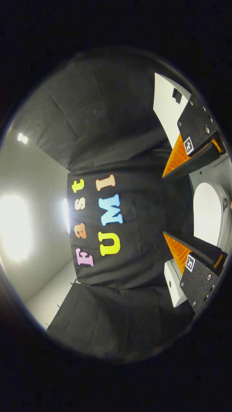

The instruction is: Open the toilet lid.

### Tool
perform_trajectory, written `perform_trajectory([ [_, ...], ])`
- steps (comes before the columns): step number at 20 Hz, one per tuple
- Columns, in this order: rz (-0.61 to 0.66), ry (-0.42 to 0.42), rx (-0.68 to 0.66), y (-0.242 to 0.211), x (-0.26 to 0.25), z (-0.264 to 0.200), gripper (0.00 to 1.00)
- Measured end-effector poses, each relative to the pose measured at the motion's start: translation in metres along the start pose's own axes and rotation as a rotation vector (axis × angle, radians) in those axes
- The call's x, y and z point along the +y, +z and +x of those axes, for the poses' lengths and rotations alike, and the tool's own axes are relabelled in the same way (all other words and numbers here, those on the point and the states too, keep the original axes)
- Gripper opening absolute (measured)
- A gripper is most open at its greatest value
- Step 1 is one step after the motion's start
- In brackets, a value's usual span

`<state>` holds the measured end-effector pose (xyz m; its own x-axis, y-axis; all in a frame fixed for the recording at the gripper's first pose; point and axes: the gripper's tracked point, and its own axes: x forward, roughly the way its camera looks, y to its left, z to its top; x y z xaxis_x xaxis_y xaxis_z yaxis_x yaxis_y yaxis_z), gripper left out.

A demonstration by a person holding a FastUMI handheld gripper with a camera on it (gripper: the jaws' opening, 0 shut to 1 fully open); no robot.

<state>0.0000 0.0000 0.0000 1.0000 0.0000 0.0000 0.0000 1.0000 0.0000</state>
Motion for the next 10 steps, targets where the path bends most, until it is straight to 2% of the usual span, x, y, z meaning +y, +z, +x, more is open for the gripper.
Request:
perform_trajectory([
  [6,0.01,0.009,-0.011,0.002,0.012,-0.001,0.96],
  [10,0.064,0.049,0.025,-0.028,0.036,0.005,0.96],
])
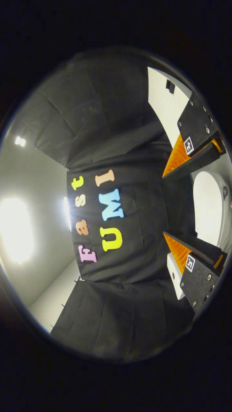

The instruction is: Open the toilet lid.

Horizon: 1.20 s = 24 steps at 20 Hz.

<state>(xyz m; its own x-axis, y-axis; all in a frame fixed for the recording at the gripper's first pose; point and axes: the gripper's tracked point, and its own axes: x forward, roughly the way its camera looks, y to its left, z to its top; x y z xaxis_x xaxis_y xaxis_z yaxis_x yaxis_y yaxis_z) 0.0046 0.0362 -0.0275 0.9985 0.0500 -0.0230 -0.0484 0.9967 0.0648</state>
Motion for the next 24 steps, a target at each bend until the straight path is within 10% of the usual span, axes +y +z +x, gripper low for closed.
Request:
perform_trajectory([
  [7,-0.07,-0.021,0.055,-0.024,-0.01,0.004,0.96],
  [24,0.223,0.067,0.139,-0.082,0.02,-0.004,0.96],
])
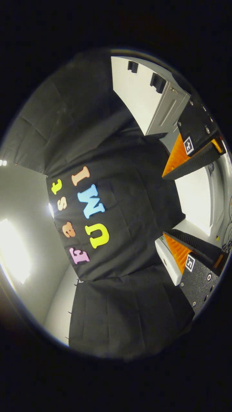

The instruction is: Open the toilet lid.

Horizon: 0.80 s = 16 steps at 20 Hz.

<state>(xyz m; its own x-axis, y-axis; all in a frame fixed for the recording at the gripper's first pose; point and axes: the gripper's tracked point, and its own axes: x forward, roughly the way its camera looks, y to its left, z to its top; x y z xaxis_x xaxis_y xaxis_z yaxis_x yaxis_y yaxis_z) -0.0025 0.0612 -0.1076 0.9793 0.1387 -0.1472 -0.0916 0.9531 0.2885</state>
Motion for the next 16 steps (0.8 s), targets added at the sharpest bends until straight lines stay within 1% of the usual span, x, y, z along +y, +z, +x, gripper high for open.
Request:
perform_trajectory([
  [2,0.063,0.01,0.022,-0.015,0.006,0.003,0.96],
  [6,0.164,-0.027,0.082,-0.059,-0.002,0.009,0.96],
  [8,0.235,-0.061,0.116,-0.085,-0.016,0.017,0.96],
  [12,0.349,-0.131,0.237,-0.158,-0.05,0.019,0.95],
  [16,0.488,-0.204,0.298,-0.205,-0.092,0.019,0.95],
])
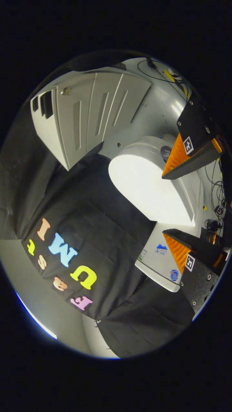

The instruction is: Open the toilet lid.

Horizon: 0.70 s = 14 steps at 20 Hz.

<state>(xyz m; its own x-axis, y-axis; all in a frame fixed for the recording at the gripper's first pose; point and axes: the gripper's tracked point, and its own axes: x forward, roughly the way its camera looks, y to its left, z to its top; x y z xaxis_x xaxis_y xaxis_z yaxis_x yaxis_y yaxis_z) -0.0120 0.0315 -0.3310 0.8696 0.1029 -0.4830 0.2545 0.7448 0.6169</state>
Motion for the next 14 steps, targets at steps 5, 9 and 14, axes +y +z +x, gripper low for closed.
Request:
perform_trajectory([
  [5,0.152,-0.072,0.032,-0.015,-0.057,0.034,0.95],
  [9,0.249,-0.092,0.052,-0.031,-0.089,0.052,0.94],
  [14,0.345,-0.043,0.036,-0.039,-0.098,0.062,0.93],
])
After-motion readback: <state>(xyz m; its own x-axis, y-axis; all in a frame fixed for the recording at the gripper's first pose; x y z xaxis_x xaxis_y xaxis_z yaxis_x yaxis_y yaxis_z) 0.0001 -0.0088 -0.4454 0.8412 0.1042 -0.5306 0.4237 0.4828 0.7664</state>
